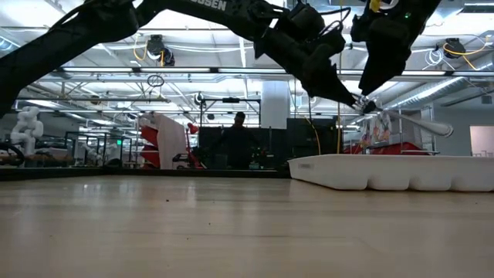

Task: Sort silverware
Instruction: Put the fork into the silverware tray, then return to Home Position

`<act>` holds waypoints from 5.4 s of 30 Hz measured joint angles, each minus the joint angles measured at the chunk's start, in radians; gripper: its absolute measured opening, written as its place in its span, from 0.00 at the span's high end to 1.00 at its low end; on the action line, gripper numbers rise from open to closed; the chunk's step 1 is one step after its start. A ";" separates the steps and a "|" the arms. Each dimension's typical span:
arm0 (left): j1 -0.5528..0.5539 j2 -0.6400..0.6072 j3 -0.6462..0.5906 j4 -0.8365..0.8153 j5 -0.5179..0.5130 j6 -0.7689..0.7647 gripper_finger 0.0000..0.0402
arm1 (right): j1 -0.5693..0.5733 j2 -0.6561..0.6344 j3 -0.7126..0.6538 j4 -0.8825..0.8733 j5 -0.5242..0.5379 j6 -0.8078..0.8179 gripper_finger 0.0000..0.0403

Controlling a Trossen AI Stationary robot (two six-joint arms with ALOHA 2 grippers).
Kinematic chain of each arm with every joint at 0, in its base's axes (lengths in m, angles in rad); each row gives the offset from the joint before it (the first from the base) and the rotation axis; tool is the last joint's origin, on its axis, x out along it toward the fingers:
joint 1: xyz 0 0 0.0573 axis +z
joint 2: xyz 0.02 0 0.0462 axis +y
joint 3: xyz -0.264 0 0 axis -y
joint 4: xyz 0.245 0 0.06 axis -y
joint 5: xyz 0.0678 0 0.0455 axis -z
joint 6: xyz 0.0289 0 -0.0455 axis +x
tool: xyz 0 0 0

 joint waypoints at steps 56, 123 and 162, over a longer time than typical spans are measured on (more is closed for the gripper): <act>0.129 -0.261 0.039 -0.212 0.069 -0.186 0.68 | -0.427 -0.352 -0.698 0.771 -0.352 0.250 1.00; 0.137 -1.217 -0.117 -0.660 -0.205 -0.297 0.70 | -0.674 -0.833 0.154 -0.105 -0.575 -0.034 0.51; 0.137 -2.344 -1.962 0.685 -0.004 -0.933 0.70 | -0.399 -0.870 -0.939 2.359 -1.117 1.362 0.51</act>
